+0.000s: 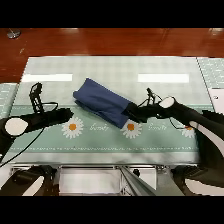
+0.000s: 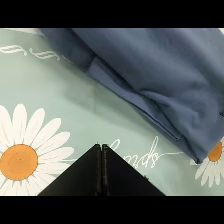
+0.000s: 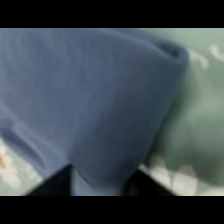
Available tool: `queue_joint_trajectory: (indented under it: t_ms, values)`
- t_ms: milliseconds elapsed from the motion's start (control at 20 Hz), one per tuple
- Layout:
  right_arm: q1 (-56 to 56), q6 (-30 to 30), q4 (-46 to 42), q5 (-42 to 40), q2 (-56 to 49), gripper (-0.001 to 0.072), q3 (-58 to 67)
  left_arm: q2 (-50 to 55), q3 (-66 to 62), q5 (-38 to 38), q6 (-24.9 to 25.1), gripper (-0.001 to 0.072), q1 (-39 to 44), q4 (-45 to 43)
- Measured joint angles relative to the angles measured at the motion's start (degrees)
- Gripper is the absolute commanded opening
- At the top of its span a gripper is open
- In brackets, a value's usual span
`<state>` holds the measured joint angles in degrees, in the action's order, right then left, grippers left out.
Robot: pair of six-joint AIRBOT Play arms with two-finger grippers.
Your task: Fold the shirts.
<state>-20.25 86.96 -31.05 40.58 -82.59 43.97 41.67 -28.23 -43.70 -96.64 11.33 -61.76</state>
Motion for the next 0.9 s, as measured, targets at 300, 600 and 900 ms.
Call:
queue_joint_trajectory:
  t_ms: [300,600,900]
  values:
    - [0.55,-6.29,0.26,6.45,-5.6,0.0024,20.79,0.44,0.0,0.24,-0.17,0.0033,0.2,0.07]
    - [5.64,-2.08,-11.21,20.79,-6.43,0.0024,49.7,0.44,0.0,0.2,-0.17,0.0033,0.2,0.07]
    - [17.29,3.63,-21.44,34.82,-2.62,0.0024,65.66,0.44,0.02,-0.22,-0.17,0.0033,0.2,0.07]
